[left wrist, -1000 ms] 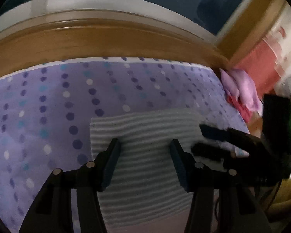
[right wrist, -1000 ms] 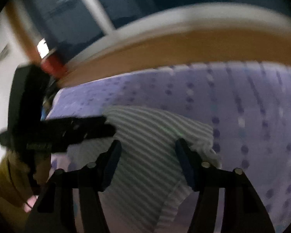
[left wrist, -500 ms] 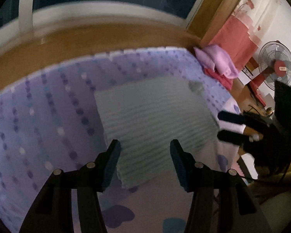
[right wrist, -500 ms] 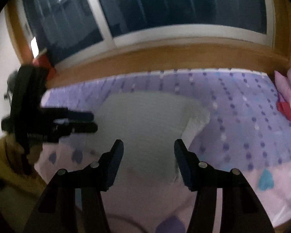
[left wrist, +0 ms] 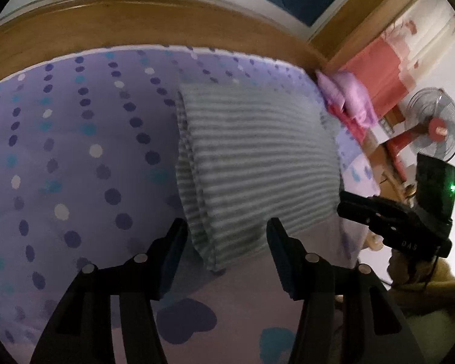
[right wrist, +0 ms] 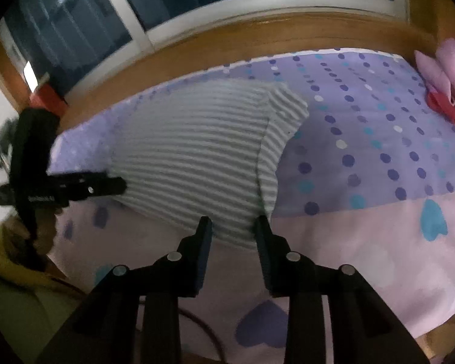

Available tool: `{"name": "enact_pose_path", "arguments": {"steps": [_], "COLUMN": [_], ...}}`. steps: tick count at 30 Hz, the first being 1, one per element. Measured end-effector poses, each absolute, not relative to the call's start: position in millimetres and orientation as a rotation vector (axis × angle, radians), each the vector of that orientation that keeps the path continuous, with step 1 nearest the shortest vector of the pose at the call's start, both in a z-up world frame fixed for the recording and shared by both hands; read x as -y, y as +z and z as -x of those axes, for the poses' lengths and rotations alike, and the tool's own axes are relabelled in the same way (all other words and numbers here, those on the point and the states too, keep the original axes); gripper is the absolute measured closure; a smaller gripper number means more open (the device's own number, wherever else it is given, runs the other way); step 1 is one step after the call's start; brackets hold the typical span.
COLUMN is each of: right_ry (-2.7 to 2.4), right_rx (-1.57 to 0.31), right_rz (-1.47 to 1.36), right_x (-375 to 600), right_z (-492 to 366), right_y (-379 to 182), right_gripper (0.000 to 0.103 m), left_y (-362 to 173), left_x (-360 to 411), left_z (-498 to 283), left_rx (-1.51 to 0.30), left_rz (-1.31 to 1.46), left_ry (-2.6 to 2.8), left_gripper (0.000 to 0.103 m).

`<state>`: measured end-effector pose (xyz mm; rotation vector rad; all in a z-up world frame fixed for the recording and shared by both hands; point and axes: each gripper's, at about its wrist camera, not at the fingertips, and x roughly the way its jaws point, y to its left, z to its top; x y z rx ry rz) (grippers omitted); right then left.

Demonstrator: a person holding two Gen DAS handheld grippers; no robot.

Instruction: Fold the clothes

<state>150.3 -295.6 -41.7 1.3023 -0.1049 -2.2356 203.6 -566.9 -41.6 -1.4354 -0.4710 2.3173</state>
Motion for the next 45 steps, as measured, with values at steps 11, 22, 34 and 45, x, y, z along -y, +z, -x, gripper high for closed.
{"name": "enact_pose_path", "arguments": {"steps": [11, 22, 34, 45], "right_ry": [-2.34, -2.201, -2.162, -2.076], "right_rx": [0.341, 0.386, 0.337, 0.335], "right_rz": [-1.318, -1.333, -1.257, -1.166], "right_x": [295, 307, 319, 328], "right_z": [-120, -101, -100, -109], "right_y": [-45, -69, -74, -55], "right_gripper": [0.027, 0.027, 0.045, 0.055], "left_y": [-47, -53, -53, -28], "left_x": [564, 552, 539, 553], "left_z": [-175, -165, -163, -188], "left_rx": [0.6, 0.622, 0.609, 0.654], "left_rz": [1.466, 1.529, 1.562, 1.484], "left_ry": [2.26, 2.281, 2.304, 2.408], "left_gripper": [0.048, 0.043, 0.054, 0.07]}}
